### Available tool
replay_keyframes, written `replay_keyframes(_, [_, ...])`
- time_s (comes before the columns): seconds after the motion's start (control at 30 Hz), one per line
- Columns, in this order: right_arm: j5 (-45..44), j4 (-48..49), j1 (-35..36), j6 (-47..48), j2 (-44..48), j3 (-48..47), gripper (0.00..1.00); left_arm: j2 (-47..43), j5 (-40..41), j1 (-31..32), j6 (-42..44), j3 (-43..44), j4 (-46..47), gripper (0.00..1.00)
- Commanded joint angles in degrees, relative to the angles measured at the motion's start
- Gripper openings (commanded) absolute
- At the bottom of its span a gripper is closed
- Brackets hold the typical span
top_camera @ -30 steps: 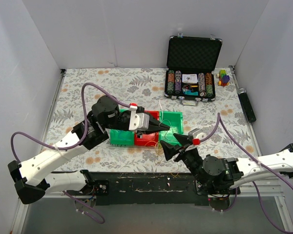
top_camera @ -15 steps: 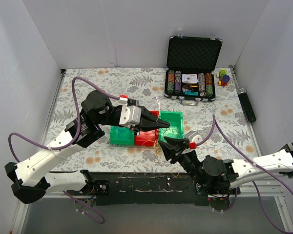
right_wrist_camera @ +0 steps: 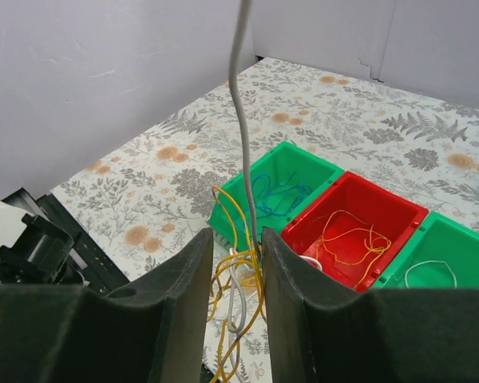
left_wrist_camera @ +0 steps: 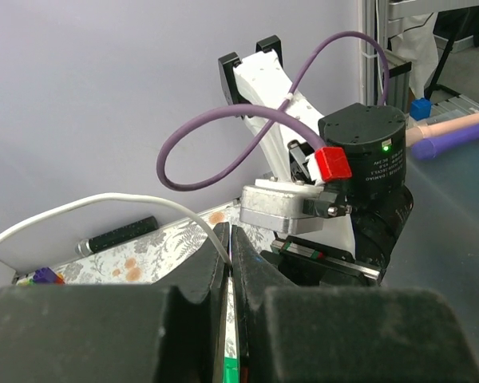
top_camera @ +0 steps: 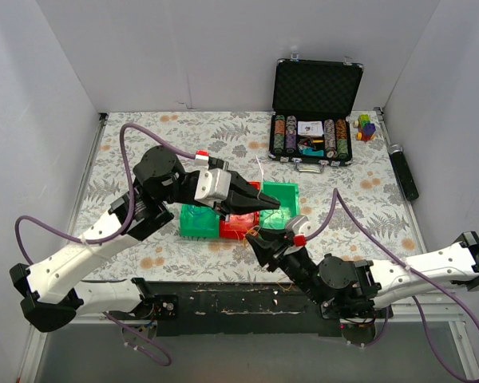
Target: Untangle the cables
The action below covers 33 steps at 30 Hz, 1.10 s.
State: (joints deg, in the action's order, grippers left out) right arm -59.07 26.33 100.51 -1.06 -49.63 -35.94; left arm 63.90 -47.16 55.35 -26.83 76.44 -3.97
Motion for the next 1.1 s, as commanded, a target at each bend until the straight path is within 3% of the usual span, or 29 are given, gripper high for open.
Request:
replay_keyframes(0.0, [1.9,-2.7,3.0,-7.4,2.2,2.1,0.38,0.0,-0.5,0.2,-1.6,3.8,1.8,0.00])
replay_keyframes(0.5, [5.7,-13.1,0.0,-28.7,0.1,11.1,0.43,7.4,0.8,0.2,-7.4,23.9,5.5,0.00])
replay_keyframes(0.67, [5.4,-16.7,-0.2,-37.0,2.5,16.2,0.31,9.5,2.1,0.2,-7.8,30.0,5.5,0.00])
replay_keyframes(0.83, [5.2,-23.5,-0.2,-46.7,2.6,19.2,0.02,12.1,2.6,0.2,-7.9,36.0,5.4,0.00])
replay_keyframes(1.07, [7.0,-30.7,-0.2,-57.3,-1.3,21.3,0.01,16.3,6.8,0.2,-1.9,46.5,5.4,0.00])
